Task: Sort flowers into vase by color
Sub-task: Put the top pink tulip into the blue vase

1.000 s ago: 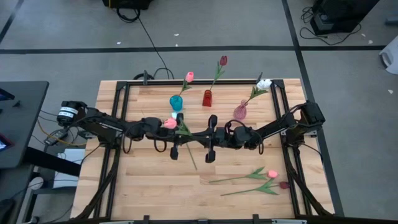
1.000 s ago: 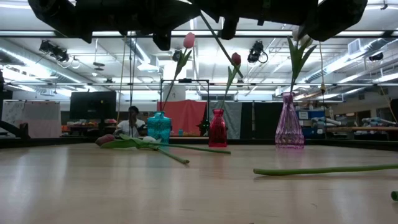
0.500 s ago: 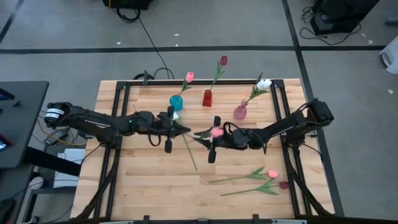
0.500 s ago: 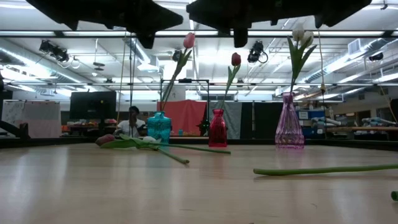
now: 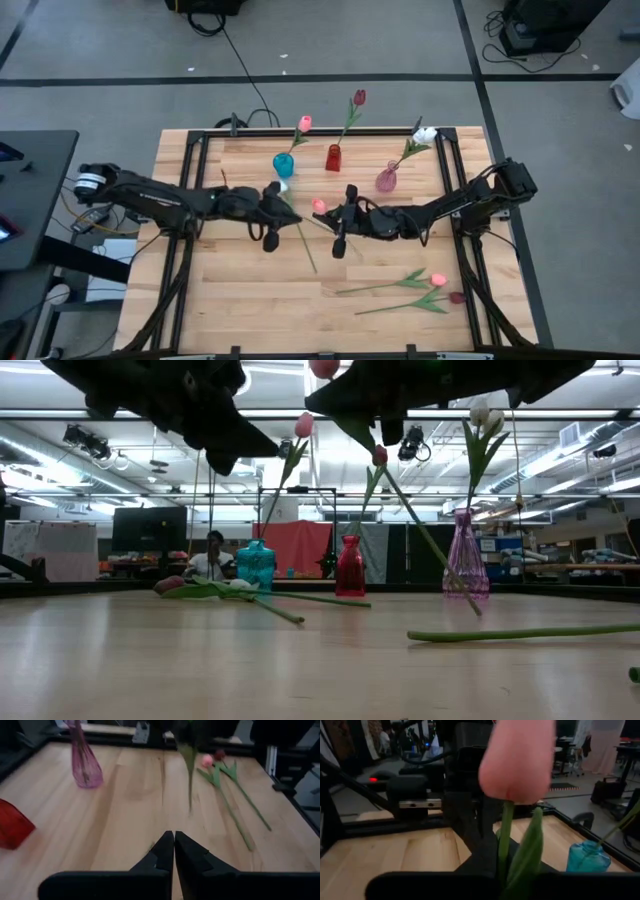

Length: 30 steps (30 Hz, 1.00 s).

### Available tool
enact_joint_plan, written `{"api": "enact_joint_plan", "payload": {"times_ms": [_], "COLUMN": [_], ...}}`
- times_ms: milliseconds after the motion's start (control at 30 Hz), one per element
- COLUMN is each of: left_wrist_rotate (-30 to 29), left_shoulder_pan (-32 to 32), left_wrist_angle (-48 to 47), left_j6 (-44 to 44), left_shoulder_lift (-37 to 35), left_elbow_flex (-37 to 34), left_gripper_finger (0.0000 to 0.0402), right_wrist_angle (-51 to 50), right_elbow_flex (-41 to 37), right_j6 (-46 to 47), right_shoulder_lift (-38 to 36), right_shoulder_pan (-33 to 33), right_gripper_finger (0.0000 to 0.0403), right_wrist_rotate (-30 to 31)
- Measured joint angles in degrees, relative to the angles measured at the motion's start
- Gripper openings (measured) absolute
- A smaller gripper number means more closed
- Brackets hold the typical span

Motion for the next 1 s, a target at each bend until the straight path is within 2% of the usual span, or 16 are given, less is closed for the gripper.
{"api": "enact_joint_plan", "payload": {"times_ms": [167, 400, 500, 767, 867, 1000], "left_wrist_rotate": [0.05, 0.07, 0.27, 0.29, 0.29, 0.29], "left_shoulder_pan": [-1.58, -2.93, -2.21, -1.37, -1.35, -1.33], "left_wrist_angle": [4.49, 25.12, 28.45, 32.73, 33.22, 33.74], "left_j6": [-0.74, -1.33, -1.36, 1.55, 2.85, 3.38], "left_shoulder_lift": [4.66, 15.47, 18.00, 20.99, 21.00, 21.03], "left_elbow_flex": [-0.02, 0.00, 0.96, 4.44, 5.57, 6.66], "left_gripper_finger": [0.0024, 0.0032, 0.0062, 0.0188, 0.0206, 0.0204], "right_wrist_angle": [0.83, 13.41, 14.89, 14.89, 14.91, 14.96], "right_elbow_flex": [0.02, 0.07, 0.07, 0.07, 0.07, 0.07], "right_j6": [-0.74, -6.88, -7.47, -7.54, -7.58, -7.58], "right_shoulder_lift": [0.01, 0.02, 0.02, 0.17, 0.20, 0.20], "right_shoulder_pan": [0.03, 0.02, 0.02, 0.06, 0.06, 0.06], "right_gripper_finger": [0.0010, 0.0008, 0.0008, 0.0008, 0.0008, 0.0008], "right_wrist_rotate": [2.94, 0.01, -2.25, -2.67, -2.71, -2.84]}}
